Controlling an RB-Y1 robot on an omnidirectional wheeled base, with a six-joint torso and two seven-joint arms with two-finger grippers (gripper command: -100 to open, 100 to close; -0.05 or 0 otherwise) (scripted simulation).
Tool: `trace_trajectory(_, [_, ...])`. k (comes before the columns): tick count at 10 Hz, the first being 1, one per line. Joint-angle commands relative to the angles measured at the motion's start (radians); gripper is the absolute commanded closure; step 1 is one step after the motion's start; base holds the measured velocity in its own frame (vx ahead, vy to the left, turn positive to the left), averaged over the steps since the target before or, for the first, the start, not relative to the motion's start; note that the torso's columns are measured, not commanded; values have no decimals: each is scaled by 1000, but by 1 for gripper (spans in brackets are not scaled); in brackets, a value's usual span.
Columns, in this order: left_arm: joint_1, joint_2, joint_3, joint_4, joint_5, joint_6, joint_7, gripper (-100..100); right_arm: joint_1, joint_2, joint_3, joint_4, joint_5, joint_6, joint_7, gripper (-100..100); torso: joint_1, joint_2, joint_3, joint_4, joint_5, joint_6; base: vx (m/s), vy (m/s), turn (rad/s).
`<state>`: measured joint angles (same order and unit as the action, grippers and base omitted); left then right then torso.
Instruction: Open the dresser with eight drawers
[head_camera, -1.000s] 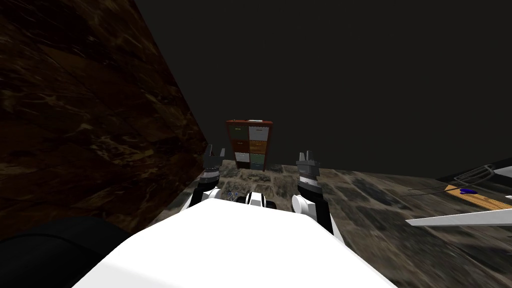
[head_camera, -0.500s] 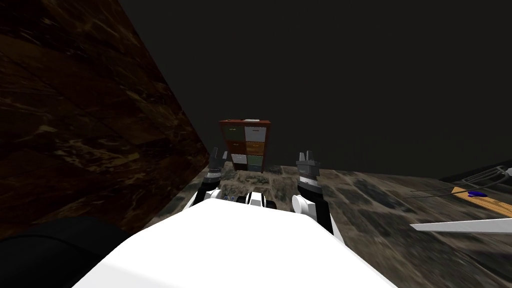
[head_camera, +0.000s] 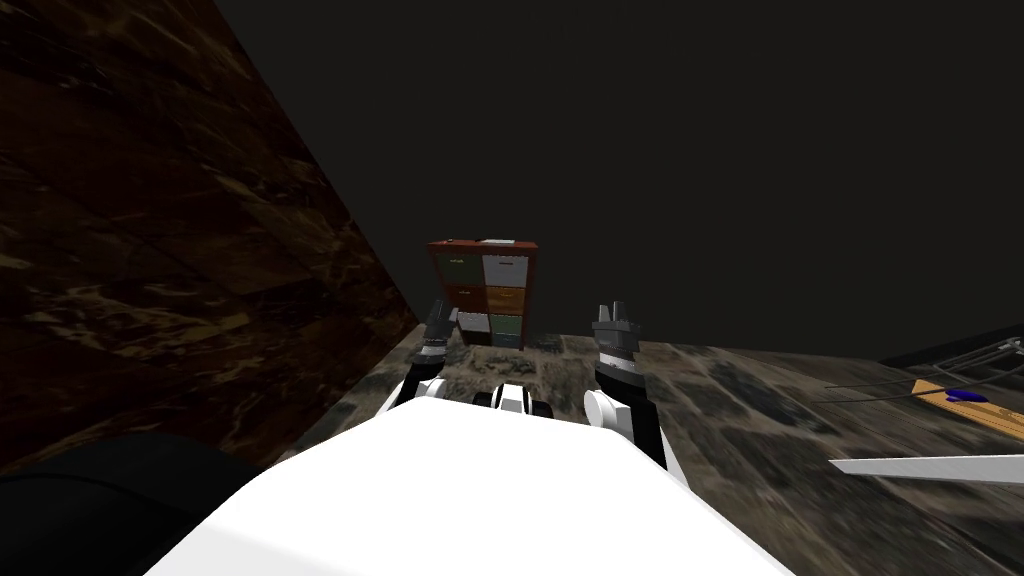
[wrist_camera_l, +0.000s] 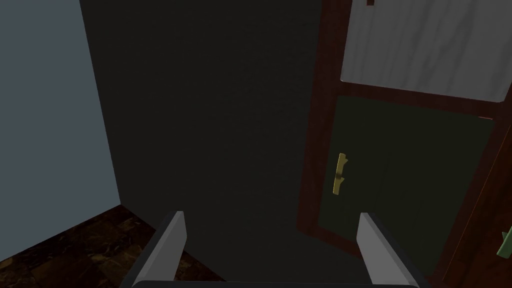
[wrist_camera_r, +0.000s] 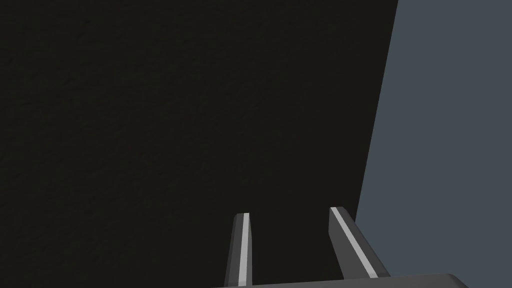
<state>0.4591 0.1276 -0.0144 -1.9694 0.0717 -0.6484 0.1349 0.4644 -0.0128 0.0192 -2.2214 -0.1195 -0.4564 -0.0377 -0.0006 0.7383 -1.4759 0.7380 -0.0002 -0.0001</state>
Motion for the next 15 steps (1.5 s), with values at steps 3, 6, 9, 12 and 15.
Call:
trace_trajectory(3, [-25,-12,0,93,-7,-7,-11,-100,0,0,0,0,0,0,0,0,1,0,0,0,0,0,97,-57,-13])
trace_trajectory(6, [-42,-16,2,151,-10,-11,-17,-100,0,0,0,0,0,0,0,0,1,0,0,0,0,0,101,-49,-10])
trace_trajectory(9, [-64,-9,4,227,-14,-17,-25,-100,0,0,0,0,0,0,0,0,-1,-2,-1,0,0,0,119,-63,-15])
trace_trajectory(12, [-81,-2,5,287,-18,-22,-31,-100,0,0,0,0,0,0,0,0,1,1,1,0,0,0,108,-54,-13])
trace_trajectory(15, [-100,1,7,354,-22,-27,-39,-100,0,0,0,0,0,0,0,0,1,0,0,0,0,0,101,-46,-12])
